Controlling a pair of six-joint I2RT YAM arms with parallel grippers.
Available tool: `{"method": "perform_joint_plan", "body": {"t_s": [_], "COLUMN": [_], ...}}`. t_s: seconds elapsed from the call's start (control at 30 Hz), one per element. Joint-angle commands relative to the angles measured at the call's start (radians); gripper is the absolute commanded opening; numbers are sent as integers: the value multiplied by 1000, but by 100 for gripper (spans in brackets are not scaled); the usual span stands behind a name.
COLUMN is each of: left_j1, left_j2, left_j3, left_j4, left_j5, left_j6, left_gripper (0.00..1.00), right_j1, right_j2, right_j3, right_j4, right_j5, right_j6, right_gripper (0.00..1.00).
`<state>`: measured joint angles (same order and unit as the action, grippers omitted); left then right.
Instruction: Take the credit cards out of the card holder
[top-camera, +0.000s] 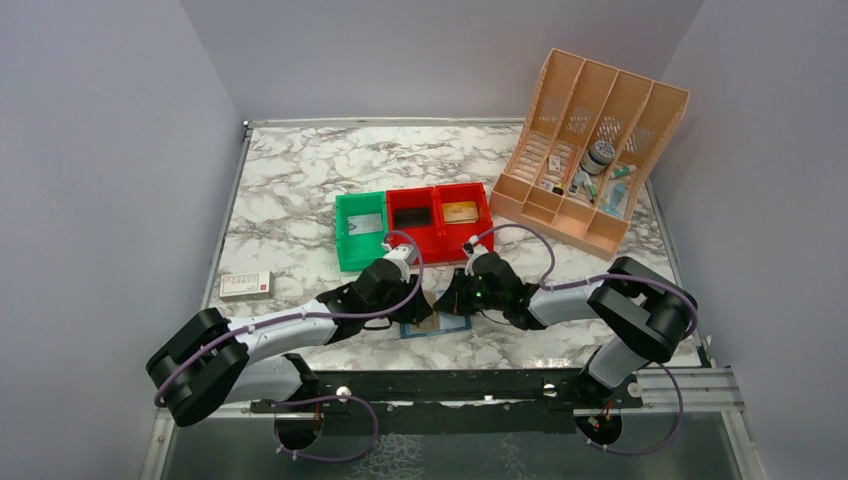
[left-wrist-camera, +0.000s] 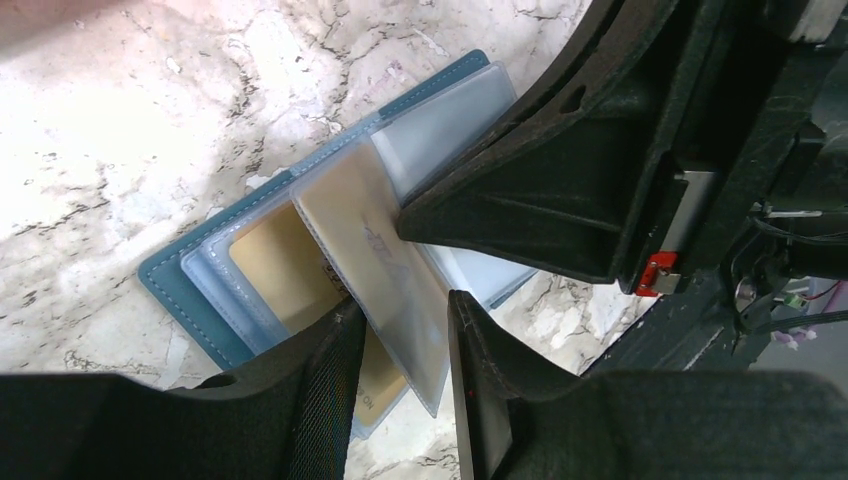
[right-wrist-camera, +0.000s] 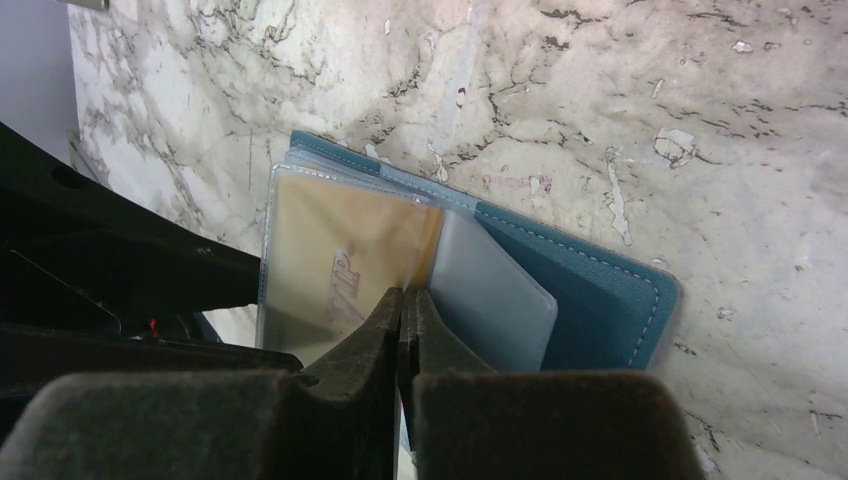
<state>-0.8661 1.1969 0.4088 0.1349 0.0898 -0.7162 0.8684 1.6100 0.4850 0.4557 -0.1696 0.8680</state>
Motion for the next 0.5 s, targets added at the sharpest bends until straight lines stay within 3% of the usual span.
{"method": "perform_joint_plan", "body": {"t_s": [0.0,0.27,0.37,0.47], "left_j1": [-3,-5,-5,-5], "left_j2": [-15,39,24,12], "left_j3": [-11,-1,-6,-13], "left_j4": [82,135,137,136], "left_j5": [50,59,42,35], "left_j6": [-9,-28,-38,-39], "left_gripper": [39,40,41,42], "right_j1": [-1,-2,-2,-2], "right_j2": [13,-94,-161,-225], "right_j3": [-13,27,23,38], "right_j4": [-40,-83,-138,-247], "right_j5": [-36,-69,3,105], "right_j6": [-18,-74,-98,-117], "right_gripper": [5,23,33,36]}}
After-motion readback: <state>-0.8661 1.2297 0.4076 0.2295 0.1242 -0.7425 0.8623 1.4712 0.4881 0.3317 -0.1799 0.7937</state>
